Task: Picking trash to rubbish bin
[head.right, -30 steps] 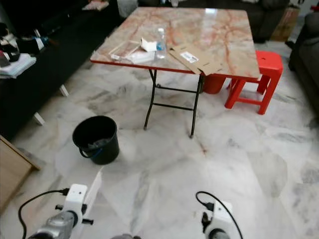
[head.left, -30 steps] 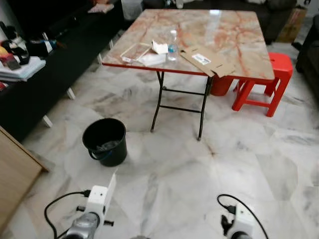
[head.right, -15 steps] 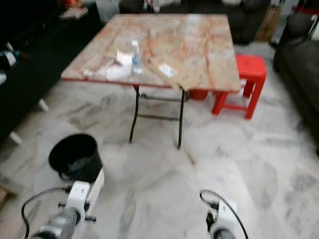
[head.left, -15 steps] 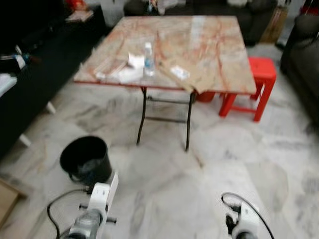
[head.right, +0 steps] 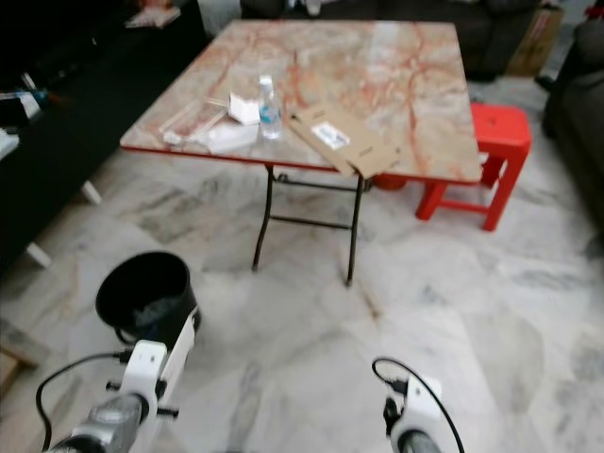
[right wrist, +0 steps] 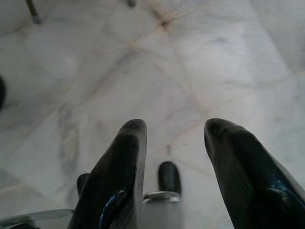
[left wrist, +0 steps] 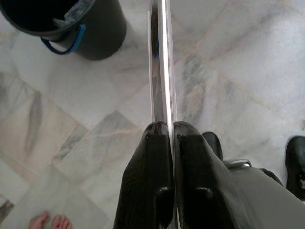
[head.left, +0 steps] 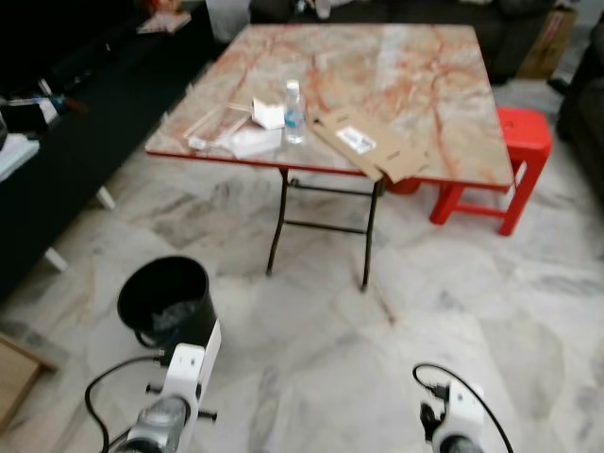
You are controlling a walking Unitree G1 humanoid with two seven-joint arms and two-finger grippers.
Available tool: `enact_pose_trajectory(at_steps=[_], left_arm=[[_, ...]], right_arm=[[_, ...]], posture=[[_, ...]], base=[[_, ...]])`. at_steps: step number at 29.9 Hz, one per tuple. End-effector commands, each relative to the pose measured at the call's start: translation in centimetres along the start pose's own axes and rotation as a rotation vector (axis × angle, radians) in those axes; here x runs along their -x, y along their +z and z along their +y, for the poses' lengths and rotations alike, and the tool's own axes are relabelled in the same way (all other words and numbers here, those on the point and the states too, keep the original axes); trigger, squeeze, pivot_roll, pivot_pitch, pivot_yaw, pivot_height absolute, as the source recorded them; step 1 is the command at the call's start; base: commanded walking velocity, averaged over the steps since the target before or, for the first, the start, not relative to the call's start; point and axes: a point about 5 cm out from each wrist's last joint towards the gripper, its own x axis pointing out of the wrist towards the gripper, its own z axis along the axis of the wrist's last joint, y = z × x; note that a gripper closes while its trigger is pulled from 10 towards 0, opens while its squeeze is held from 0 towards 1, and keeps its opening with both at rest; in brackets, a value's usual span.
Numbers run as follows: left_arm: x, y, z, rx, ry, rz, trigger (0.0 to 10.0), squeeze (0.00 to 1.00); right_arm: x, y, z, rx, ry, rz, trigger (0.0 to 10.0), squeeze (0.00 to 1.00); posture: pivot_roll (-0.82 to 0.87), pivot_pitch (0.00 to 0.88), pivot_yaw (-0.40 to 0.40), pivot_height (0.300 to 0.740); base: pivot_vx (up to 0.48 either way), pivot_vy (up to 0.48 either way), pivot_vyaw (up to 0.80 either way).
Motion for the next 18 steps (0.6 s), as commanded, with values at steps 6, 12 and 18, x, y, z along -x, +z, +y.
enact_pose_trajectory(at_steps=[6,12,18], left_arm=[[0.12,-0.48,0.60,-0.007,0.016,0.021,10.0,0.00],[0.13,-0.52,0.63,-0.008,0.017,0.022,10.0,0.00],[0.15,-0.56,0.70,-0.008,0.021,0.023,10.0,0.00]], right_arm=[[0.05,-0.26,0.14,0.006,0.001,0.009,10.0,0.00],[0.07,-0.31,0.13,0.004,0.001,0.008,10.0,0.00],[0.05,-0.20,0.11,0.002,-0.002,0.003,10.0,0.00]], posture=[[0.15,0.094,0.049,0.740],[0.15,0.096,0.049,0.740],[0.15,0.098,0.048,0.740]], base=[[0.000,0.387,-0.27],[0.000,0.391,0.00],[0.000,0.418,0.00]])
